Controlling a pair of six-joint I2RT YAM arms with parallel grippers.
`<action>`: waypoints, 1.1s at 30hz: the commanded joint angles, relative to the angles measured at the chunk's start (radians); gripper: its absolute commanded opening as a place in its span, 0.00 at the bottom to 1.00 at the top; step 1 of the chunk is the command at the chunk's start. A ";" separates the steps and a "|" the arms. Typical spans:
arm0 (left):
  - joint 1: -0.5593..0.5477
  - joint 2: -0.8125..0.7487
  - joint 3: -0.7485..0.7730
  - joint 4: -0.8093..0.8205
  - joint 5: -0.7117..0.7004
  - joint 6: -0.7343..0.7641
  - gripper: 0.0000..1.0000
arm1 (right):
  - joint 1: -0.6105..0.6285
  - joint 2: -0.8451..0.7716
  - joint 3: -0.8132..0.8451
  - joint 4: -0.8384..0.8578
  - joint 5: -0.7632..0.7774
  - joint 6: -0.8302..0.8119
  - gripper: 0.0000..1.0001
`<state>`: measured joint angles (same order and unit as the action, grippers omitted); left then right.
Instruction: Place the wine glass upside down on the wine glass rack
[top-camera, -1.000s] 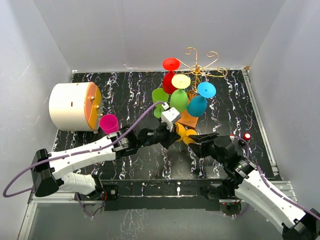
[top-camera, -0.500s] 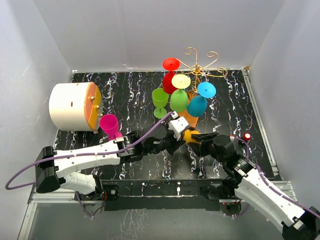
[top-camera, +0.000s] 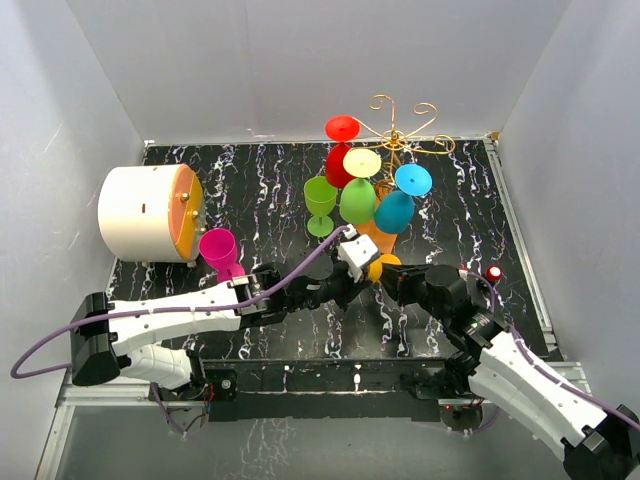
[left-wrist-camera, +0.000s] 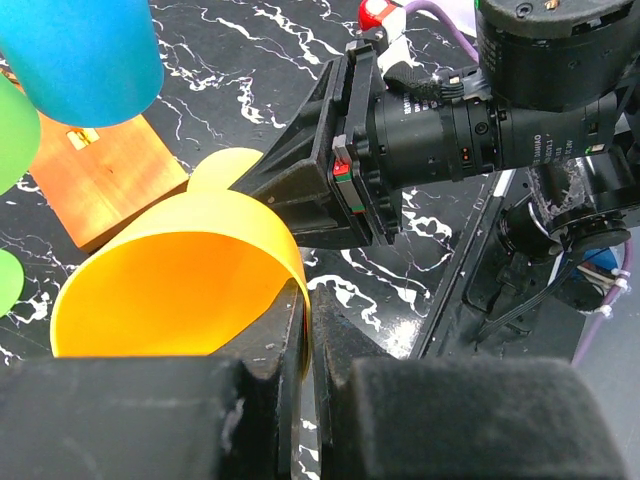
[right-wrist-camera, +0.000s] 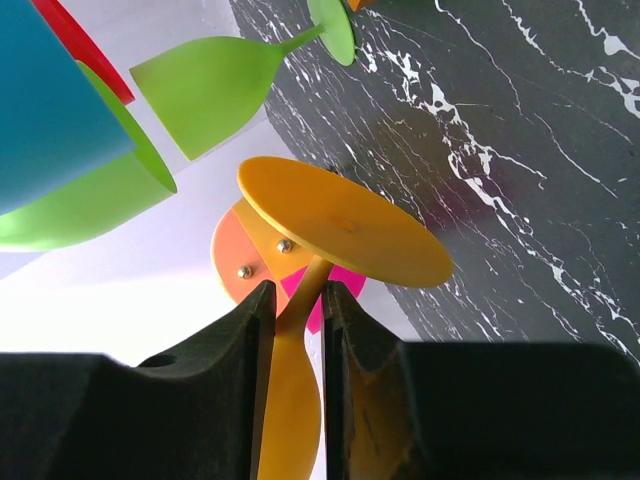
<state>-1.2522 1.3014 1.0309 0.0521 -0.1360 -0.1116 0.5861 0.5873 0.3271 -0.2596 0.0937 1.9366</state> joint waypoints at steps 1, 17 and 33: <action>-0.013 -0.037 -0.009 0.063 0.029 0.004 0.00 | 0.003 0.009 0.047 0.092 -0.002 0.010 0.15; -0.016 -0.050 -0.036 0.075 0.061 0.009 0.01 | 0.003 0.031 0.030 0.203 -0.009 0.035 0.00; -0.016 -0.128 -0.092 0.044 -0.074 -0.080 0.61 | 0.003 -0.134 0.007 -0.081 0.197 -0.022 0.00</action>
<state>-1.2652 1.2411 0.9455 0.0849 -0.1635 -0.1574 0.5854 0.5072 0.3225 -0.2264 0.1711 1.9587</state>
